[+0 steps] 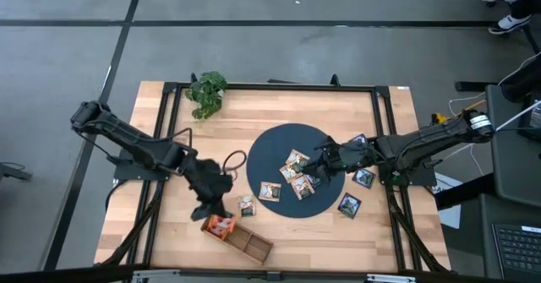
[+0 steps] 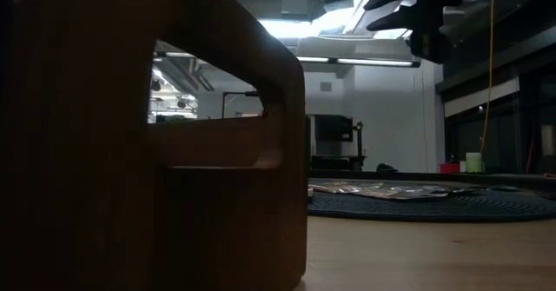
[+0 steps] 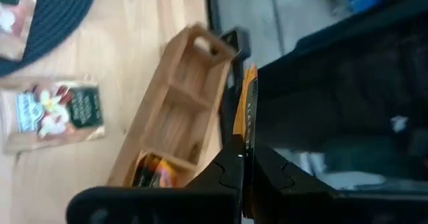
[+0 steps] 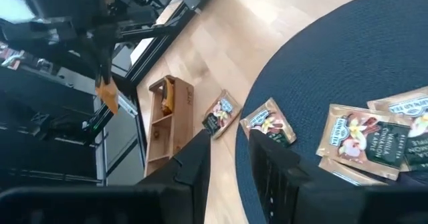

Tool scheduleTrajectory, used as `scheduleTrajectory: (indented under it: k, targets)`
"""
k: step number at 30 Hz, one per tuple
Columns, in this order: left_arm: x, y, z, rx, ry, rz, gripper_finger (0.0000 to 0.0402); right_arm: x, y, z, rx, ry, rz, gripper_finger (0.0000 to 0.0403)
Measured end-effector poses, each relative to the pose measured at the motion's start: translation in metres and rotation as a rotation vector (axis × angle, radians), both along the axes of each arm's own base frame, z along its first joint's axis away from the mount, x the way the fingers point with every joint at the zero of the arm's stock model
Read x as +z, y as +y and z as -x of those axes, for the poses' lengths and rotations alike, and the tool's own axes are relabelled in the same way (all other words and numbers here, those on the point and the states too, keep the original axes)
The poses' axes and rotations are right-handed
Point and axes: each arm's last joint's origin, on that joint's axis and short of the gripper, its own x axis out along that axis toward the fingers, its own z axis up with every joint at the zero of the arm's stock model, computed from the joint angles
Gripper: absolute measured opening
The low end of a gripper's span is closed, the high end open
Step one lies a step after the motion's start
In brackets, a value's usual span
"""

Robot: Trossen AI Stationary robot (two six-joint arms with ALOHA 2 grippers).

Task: Pick & Place Tea
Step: Put the orange tea bag into the left section of the wooden organizer

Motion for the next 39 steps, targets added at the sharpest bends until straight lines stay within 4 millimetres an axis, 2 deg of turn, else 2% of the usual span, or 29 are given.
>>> scheduleTrajectory:
  k: [7, 12, 17, 25, 33, 39]
  targets:
    - [-0.016, -0.016, 0.010, -0.081, -0.045, -0.155, 0.0002, -0.004, 0.000, 0.002, -0.013, 0.051, -0.007, 0.0106]
    - [-0.048, -0.016, 0.021, -0.079, -0.030, -0.171, 0.0002, -0.006, -0.001, 0.003, -0.022, 0.071, -0.018, 0.0106]
    - [-0.067, -0.013, 0.027, -0.075, -0.030, -0.167, 0.0002, -0.006, -0.001, 0.003, -0.046, 0.072, -0.016, 0.0106]
    - [-0.070, -0.019, 0.033, -0.163, -0.051, -0.224, 0.0002, -0.006, -0.002, 0.003, -0.067, 0.070, -0.016, 0.0106]
    - [-0.070, -0.024, 0.036, -0.160, -0.068, -0.257, 0.0004, -0.006, -0.002, 0.003, -0.068, 0.071, -0.015, 0.0106]
    - [-0.071, -0.024, 0.037, -0.152, -0.059, -0.255, 0.0032, -0.006, -0.002, 0.003, -0.064, 0.071, -0.008, 0.0106]
